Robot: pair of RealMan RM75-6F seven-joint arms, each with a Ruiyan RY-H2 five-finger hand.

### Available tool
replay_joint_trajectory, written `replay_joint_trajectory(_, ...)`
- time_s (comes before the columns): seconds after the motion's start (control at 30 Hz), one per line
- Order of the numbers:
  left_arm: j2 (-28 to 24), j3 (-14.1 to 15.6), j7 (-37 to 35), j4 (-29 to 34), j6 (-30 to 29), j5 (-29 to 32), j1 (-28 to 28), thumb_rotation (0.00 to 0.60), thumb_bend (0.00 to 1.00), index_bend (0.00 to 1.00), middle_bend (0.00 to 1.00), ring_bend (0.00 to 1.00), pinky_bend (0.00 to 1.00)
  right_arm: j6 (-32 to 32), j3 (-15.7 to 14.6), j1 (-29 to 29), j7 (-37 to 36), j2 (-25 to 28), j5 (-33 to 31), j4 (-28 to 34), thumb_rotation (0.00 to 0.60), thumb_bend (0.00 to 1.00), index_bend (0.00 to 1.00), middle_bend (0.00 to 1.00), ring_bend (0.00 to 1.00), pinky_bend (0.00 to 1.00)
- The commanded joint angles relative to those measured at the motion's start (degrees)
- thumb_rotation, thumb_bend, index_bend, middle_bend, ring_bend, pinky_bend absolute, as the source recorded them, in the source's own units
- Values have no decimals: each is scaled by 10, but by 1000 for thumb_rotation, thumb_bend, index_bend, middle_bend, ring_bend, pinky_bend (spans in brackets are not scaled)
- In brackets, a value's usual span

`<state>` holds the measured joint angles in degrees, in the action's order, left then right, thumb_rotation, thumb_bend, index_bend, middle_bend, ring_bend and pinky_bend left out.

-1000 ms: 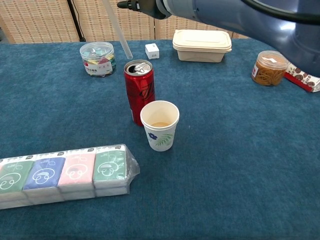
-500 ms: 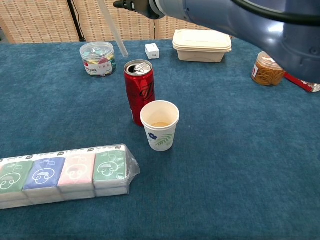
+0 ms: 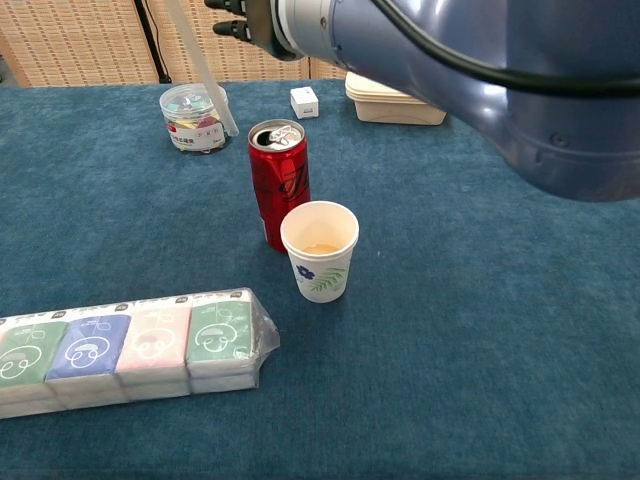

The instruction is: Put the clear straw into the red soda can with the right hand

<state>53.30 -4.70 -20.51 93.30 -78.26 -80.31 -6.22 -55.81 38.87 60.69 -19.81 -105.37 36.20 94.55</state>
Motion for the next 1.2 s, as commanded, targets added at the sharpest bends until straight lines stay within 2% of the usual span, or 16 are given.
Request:
replay_joint_trajectory(0.03, 0, 1, -1, 0, -1, -1, 0, 600, 0, 0, 0, 0, 0, 0, -1, 0, 2, -3, 1, -2, 600, 482, 589, 0, 0, 0)
replay_joint_trajectory(1.2, 1, 1, -4, -5, -3, 0, 1, 600, 0, 0, 0, 0, 0, 9, 3, -21, 14, 15, 8, 14, 600, 482, 592, 0, 0, 0)
